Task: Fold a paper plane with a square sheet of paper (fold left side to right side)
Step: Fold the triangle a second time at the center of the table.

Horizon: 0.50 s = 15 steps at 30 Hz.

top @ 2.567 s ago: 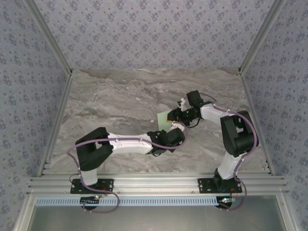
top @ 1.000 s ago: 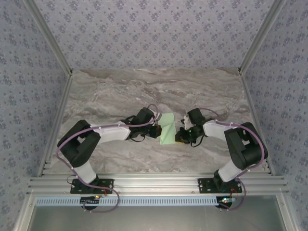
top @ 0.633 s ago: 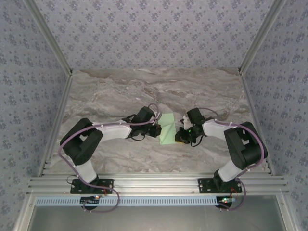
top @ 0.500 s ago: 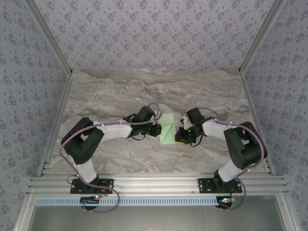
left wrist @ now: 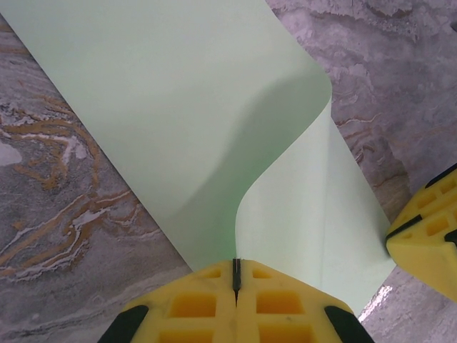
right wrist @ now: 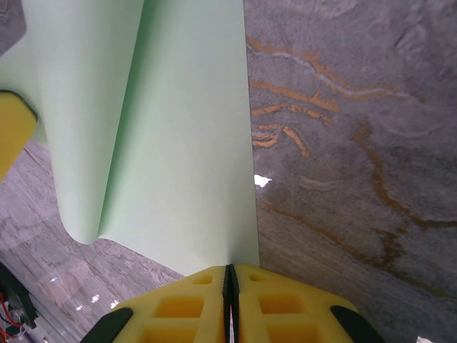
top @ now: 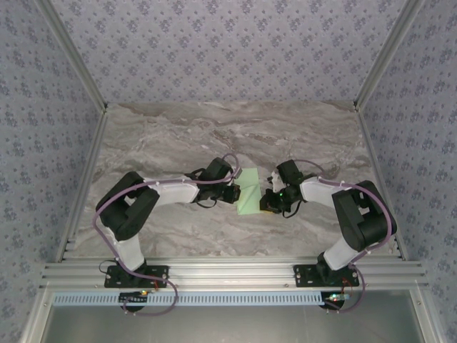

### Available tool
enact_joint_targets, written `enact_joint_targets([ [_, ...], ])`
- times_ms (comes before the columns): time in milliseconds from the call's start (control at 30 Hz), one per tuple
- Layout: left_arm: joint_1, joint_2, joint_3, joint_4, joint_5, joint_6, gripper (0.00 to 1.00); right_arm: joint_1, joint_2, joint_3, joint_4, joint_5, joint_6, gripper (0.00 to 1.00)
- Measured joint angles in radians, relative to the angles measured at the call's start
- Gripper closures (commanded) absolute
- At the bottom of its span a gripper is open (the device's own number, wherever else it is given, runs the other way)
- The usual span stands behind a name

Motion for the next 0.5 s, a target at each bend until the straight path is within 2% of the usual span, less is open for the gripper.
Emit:
enact_joint_targets([
  [500, 0.0, 0.04, 0.023, 0.0, -0.001, 0.0, 0.97, 0.003, 0.003, 0.006, -0.008, 0.004, -0.008, 0.9],
])
